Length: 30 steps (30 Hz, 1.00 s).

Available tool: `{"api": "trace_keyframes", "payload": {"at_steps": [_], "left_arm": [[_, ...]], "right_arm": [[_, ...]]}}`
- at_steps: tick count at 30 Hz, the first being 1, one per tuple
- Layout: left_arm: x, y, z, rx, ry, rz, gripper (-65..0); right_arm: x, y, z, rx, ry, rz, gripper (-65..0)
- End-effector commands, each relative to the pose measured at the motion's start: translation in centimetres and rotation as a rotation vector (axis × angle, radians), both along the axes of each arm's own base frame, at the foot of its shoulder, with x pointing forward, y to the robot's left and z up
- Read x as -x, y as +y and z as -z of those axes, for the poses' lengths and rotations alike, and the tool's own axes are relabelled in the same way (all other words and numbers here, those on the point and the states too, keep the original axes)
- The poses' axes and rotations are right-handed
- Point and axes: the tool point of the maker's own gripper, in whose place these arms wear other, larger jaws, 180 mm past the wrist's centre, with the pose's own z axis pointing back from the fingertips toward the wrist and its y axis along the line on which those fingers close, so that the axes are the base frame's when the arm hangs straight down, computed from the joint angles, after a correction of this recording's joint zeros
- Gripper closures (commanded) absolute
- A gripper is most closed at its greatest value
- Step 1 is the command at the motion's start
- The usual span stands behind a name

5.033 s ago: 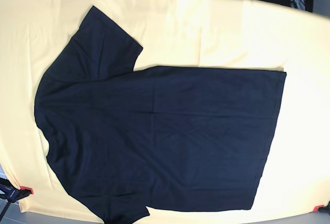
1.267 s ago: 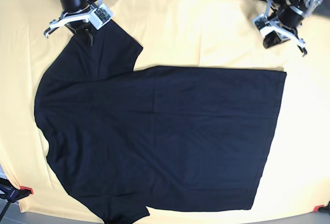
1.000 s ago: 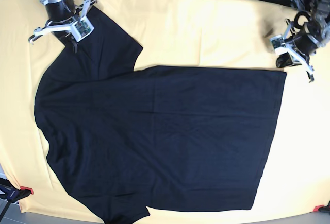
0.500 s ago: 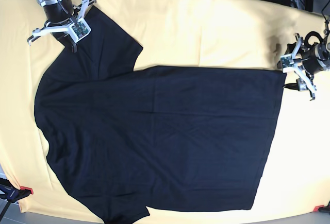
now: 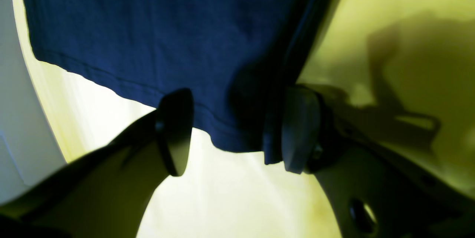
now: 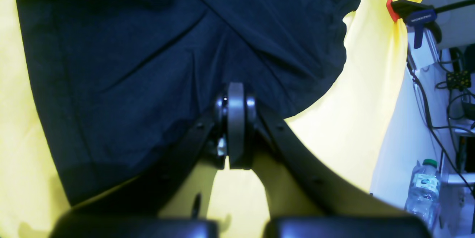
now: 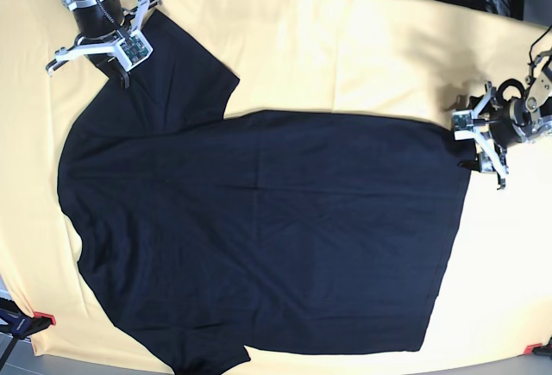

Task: Fold the T-shirt properly
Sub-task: 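Lower both grippers to the shirt's back edge and grasp it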

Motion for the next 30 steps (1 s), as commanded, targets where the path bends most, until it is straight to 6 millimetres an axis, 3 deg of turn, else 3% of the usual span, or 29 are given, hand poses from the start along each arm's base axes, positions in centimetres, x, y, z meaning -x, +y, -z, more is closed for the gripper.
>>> {"api": "trace_keyframes", "payload": {"at_steps": [1,5,8,10,11,26,30], "left_arm": [[-0.2,0.6,-0.4,-0.025,-0.003,0.005,-37.5],[-0.3,0.5,-0.5,-0.026,-0.001,0.013,-33.1],[0.2,0.5,-0.2,-0.028,0.030,0.016,-17.2],[0.7,0.3,0.0,-0.017,0.066,0.013,-3.2],[0.7,0.3,0.1,-0.014,0.069,0.011,0.0],[0.7,-1.5,-2.2,-0.043,0.010,0.077,0.0],[0.5,-1.6,-2.3,-0.040,-0.001,0.075,0.0]], "right_arm": [[-0.3,0.1,-0.9,0.000,-0.037,-0.012,0.0],[-0.3,0.1,-0.9,0.000,-0.037,-0.012,0.0],[-0.3,0.1,-0.9,-0.001,-0.038,-0.012,0.0],[-0.3,0.1,-0.9,-0.001,-0.037,-0.013,0.0],[-0.3,0.1,-0.9,-0.001,-0.037,-0.013,0.0],[-0.3,0.5,-0.1,0.004,-0.024,-0.056,0.0],[-1.2,-1.1,2.3,0.044,0.002,-0.034,-15.1]]}}
